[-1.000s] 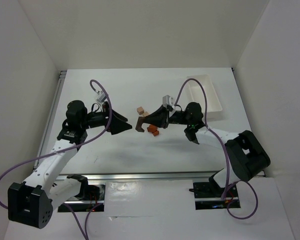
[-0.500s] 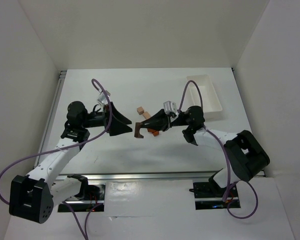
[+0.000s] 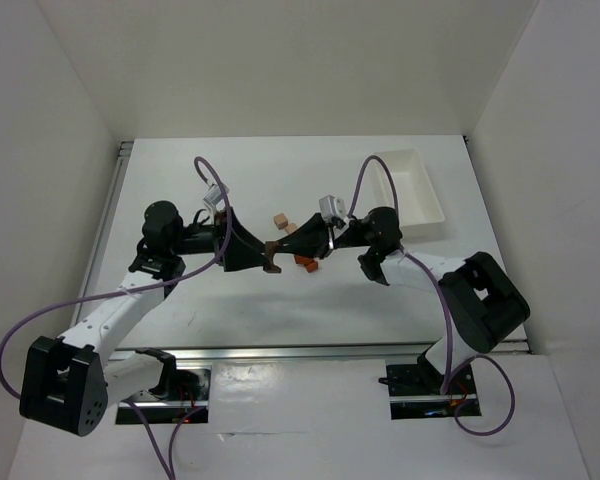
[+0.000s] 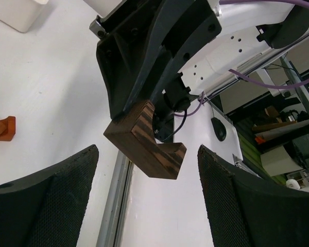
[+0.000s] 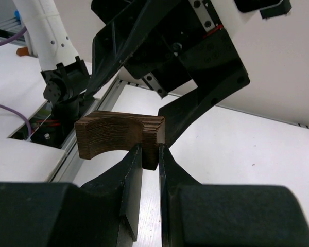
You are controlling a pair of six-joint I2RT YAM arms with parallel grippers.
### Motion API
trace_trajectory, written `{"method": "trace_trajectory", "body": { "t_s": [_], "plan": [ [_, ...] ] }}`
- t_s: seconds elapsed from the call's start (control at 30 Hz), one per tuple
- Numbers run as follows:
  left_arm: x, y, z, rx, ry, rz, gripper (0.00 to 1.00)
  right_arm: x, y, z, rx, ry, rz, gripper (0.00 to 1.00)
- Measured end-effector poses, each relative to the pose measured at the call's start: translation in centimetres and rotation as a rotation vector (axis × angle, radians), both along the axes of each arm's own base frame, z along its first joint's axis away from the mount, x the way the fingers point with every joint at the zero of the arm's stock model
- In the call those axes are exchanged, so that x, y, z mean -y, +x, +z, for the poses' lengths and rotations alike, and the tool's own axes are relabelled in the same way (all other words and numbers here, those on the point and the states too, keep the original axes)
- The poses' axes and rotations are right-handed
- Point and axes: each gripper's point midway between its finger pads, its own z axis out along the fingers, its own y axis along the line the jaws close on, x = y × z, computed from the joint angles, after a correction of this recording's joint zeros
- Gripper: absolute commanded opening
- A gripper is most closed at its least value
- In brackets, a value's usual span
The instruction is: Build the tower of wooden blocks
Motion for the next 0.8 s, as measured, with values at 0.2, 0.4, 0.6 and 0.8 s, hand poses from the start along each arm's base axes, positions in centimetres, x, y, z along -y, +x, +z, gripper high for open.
{"method": "trace_trajectory", "body": {
  "t_s": [0.2, 0.4, 0.6, 0.8],
  "plan": [
    [0.1, -0.1, -0.3, -0.015, 0.003, -0.015, 0.74, -0.4, 0.6, 0.7, 0.020, 0.011, 0.002, 0.00],
    [0.1, -0.2, -0.7, -0.034, 0.009, -0.025, 0.65, -1.0, 1.2, 0.1, 0.012, 0.002, 0.014, 0.00],
    [0.0, -0.2, -0.9, -0.058, 0.017, -0.024, 0.57, -1.2, 0.8, 0.2, 0.031, -0.003, 0.045, 0.00],
    [0.0, -0.2, -1.1, -0.091, 0.025, -0.019, 0.32, -1.1, 0.5, 0.3, 0.083, 0.000, 0.067, 0.00]
  ]
}}
